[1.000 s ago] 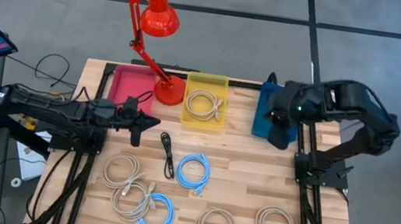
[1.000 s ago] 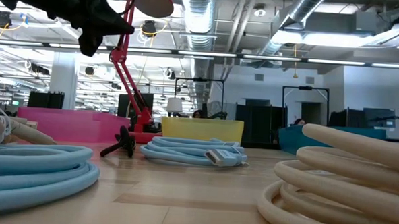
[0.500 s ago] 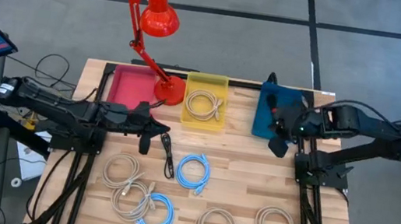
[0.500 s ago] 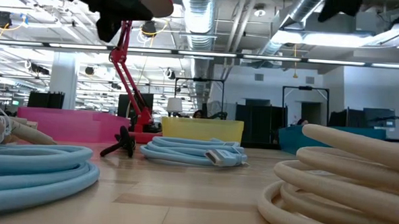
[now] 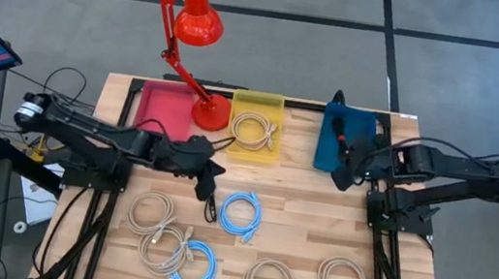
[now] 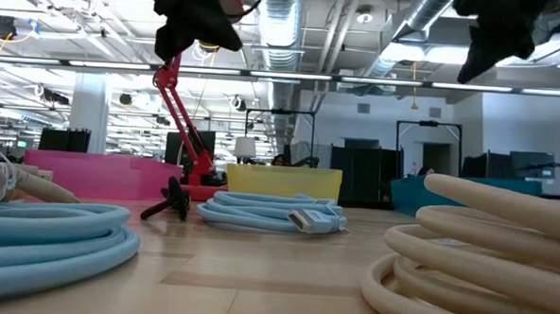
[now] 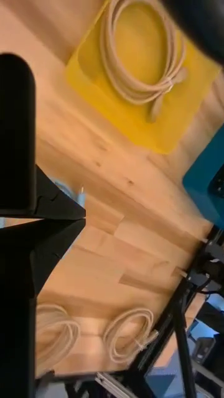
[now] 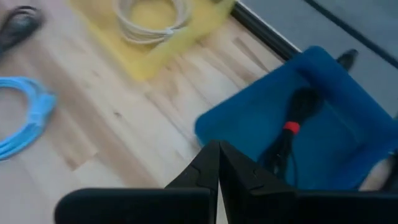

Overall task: Sort HDMI cables
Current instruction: Put the light blue HDMI cable into the pink bin

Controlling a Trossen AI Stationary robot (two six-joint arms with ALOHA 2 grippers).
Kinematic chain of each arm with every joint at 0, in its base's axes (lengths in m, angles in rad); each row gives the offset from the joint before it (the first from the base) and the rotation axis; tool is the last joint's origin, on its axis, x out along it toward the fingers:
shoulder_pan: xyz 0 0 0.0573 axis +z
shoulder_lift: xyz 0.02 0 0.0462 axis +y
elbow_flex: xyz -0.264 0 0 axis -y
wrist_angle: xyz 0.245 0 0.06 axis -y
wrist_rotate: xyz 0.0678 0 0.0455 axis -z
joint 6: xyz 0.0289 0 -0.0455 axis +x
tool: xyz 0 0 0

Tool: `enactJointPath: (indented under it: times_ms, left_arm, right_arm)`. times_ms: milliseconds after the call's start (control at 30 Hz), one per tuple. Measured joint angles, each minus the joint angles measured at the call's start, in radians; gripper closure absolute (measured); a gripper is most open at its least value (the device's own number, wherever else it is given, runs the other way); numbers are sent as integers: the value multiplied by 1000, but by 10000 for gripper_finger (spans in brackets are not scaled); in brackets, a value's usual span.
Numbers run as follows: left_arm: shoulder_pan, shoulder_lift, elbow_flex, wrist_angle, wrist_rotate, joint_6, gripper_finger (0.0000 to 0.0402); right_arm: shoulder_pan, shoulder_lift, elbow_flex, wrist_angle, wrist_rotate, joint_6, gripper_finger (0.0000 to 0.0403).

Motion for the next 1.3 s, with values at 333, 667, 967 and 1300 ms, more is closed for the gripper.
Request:
enactJointPath:
  times_ms: [333, 667, 967, 1300]
  left_arm:
    - [-4, 166, 29, -17, 89, -138, 398]
    - [-3, 297, 28, -5, 222, -157, 348]
    - [1, 363, 28, 38, 244, -155, 256]
    - [2, 489, 28, 104, 247, -157, 195]
  right_arm:
    - [0, 0, -88, 66, 20, 16, 403]
    - [0, 0, -89, 66, 19, 8, 403]
    - [0, 0, -89, 64, 16, 8, 403]
    - [0, 1, -89, 64, 16, 4, 403]
